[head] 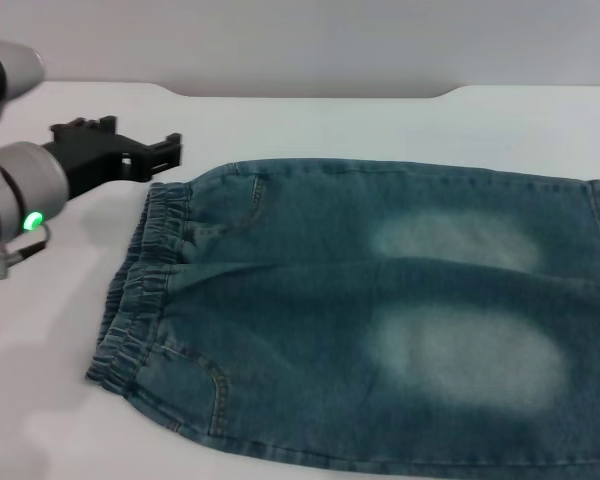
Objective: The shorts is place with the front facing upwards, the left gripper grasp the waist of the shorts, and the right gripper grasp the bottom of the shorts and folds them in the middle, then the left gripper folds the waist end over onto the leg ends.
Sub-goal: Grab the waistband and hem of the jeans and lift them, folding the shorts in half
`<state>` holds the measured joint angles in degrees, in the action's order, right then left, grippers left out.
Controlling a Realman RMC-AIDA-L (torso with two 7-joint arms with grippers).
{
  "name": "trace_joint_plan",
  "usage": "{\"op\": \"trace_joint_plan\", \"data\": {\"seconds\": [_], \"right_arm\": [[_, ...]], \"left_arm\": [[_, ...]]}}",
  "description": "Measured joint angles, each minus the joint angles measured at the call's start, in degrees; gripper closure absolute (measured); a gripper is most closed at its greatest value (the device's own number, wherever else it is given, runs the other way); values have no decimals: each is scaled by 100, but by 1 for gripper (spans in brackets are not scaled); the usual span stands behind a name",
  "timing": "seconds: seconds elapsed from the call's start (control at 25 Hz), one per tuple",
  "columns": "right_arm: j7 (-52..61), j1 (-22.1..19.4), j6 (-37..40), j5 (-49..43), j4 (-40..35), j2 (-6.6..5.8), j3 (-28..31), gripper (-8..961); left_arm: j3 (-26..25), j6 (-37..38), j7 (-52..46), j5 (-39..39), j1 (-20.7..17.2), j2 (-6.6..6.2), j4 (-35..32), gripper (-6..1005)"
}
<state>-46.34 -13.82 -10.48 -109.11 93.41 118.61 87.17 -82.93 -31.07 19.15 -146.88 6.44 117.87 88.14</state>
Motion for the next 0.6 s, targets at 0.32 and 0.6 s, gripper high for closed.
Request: {"op": "trace_joint_plan", "data": {"seconds": [0.32, 0.6], "right_arm": [[3448, 499, -1470, -3657, 510, 29, 528, 224], [5273, 763, -1401, -5680, 494, 35, 432, 225]], "left_arm": [[-302, -632, -5, -113, 180, 13, 184, 186], [-329, -672, -30, -118, 383, 21, -112, 185]]}}
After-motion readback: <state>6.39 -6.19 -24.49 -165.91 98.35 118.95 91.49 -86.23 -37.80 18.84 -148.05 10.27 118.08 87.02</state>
